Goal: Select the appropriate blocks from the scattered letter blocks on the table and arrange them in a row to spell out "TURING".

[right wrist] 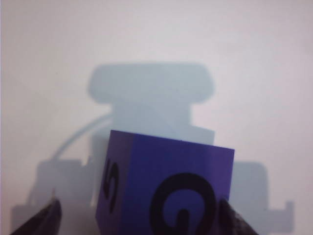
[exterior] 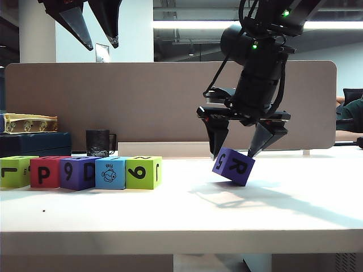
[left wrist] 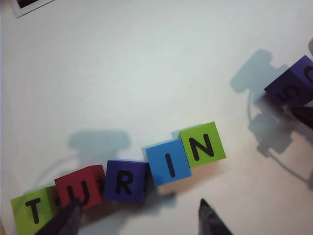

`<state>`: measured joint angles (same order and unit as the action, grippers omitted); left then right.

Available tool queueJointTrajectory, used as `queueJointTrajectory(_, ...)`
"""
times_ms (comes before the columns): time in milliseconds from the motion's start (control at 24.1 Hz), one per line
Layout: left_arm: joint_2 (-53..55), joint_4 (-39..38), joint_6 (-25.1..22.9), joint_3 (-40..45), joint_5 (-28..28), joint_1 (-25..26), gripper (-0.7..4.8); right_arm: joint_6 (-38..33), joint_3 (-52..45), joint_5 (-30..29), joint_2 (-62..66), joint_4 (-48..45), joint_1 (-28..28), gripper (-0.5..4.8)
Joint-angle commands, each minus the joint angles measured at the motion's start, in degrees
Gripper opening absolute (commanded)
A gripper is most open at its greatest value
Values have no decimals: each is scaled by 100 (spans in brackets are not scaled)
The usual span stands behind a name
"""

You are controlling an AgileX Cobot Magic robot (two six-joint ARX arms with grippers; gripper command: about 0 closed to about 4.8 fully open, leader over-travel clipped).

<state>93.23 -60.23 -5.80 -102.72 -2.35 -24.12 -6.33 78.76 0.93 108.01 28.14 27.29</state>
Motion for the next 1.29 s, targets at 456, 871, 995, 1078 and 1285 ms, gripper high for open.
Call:
queueJointTrajectory(456,-31,262,-20,-15,22,-2,302,-4,586,-105,-90,341,26,409)
queueJointTrajectory(871,-31,245,-55,-15,22,0,302,55,566,-87,-74,859,24,409)
queueJointTrajectory(995,-33,212,-175,-15,20,0,302,52,566,-87,-74,1353,24,409)
queueJointTrajectory(1078,-31,212,-175,-15,20,0,302,48,566,-94,-76,1585,24,409)
queueJointTrajectory(1285,-31,219,-175,-15,22,0,302,-13,566,-238,-74,1641,24,409)
